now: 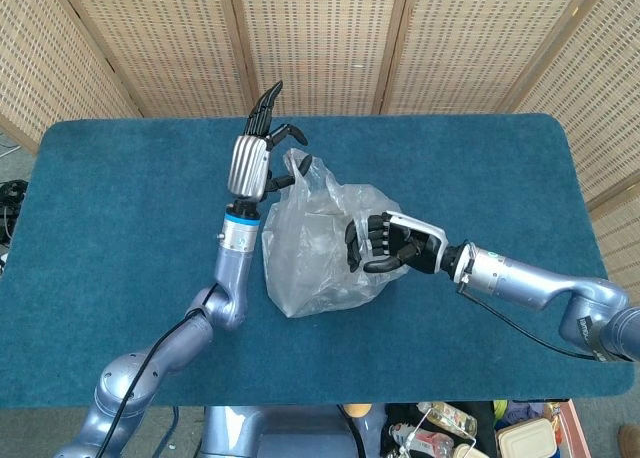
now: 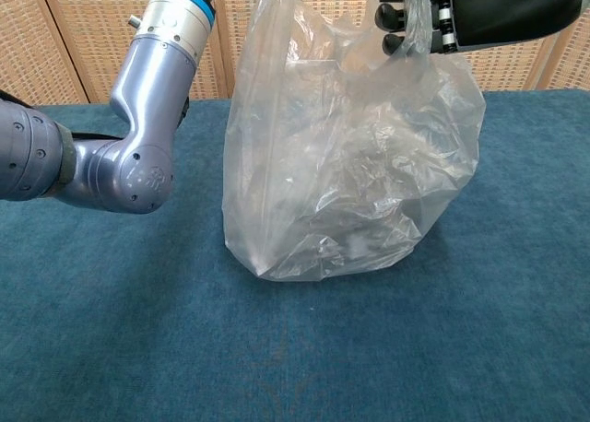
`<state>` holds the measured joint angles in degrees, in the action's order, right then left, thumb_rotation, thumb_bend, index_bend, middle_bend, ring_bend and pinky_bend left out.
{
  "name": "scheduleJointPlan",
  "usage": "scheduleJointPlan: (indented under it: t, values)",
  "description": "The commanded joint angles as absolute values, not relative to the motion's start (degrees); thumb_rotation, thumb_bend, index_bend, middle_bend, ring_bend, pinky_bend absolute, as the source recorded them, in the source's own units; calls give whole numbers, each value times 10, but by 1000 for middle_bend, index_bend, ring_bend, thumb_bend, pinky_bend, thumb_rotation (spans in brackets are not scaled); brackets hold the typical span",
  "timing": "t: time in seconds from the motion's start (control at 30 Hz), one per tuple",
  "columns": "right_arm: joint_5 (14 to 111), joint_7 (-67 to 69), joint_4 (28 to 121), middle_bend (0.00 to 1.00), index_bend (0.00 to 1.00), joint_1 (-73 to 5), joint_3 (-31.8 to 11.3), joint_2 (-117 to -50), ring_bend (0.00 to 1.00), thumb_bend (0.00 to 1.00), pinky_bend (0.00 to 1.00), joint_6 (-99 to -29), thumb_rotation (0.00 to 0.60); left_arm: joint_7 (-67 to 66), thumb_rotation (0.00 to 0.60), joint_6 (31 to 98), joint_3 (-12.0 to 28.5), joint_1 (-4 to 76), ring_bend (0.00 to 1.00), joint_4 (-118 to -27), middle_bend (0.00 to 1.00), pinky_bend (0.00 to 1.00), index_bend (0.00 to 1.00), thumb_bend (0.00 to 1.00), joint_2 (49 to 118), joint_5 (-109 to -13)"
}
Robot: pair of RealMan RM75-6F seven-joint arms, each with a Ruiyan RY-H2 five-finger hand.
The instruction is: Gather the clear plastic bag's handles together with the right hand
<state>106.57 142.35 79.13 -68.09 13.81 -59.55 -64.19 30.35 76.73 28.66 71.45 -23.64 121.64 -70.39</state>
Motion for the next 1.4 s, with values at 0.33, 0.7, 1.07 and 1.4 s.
scheduleJointPlan:
  t: [0.33,0.7,1.07,1.4]
  values:
    - [1058,1429,787,582,456,-689,137,-593,464,27,421,-633,600,312,600,794,306,730,0,-268,0,109,0,129,1189,-701]
    - [1021,1432,776,582,456,-695,125,-591,463,32,421,-592,600,303,600,835,263,710,0,-299,0,109,0,95,1153,-751]
    - [993,1443,748,582,456,-682,123,-604,456,31,421,-558,600,284,600,872,248,703,9,-334,0,119,0,83,1117,-781]
    - [959,1426,759,566,433,-678,99,-608,411,32,421,-530,600,245,600,875,239,705,17,-372,0,125,0,77,1083,-801]
